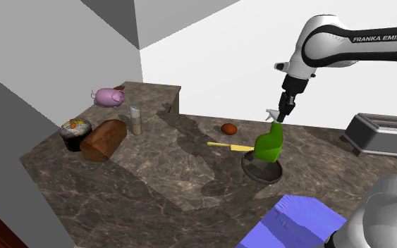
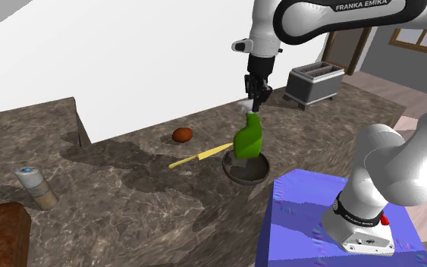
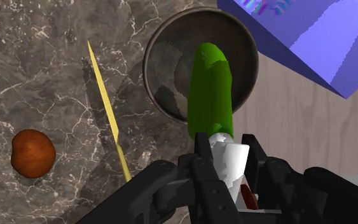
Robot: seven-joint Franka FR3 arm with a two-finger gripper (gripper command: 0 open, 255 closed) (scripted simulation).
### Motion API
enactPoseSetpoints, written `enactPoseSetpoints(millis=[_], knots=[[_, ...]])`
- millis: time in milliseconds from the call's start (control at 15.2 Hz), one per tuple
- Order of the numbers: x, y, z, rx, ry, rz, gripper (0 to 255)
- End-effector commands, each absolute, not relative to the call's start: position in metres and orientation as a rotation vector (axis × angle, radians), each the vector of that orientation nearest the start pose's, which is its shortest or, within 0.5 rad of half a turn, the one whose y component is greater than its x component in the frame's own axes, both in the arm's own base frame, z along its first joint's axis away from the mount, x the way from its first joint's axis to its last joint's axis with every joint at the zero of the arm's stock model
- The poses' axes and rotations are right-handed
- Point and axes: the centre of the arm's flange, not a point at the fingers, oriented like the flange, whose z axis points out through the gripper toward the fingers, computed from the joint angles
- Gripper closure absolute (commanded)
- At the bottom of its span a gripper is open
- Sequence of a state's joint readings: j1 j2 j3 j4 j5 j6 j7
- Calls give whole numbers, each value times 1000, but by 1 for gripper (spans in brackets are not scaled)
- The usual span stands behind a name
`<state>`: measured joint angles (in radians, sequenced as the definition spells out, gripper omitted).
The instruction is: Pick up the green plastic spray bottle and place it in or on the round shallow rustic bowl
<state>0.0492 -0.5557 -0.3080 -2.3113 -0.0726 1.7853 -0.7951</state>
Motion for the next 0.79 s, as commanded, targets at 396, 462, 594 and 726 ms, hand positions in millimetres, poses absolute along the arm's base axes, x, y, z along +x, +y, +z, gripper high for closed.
enactPoseSetpoints(millis=[396,462,594,726], knots=[[374,-122,521,-2932,-899,-80,255],[374,-122,521,-2932,-899,-80,255],[374,-122,521,-2932,-899,-80,255],[374,-122,521,-2932,-899,-80,0]])
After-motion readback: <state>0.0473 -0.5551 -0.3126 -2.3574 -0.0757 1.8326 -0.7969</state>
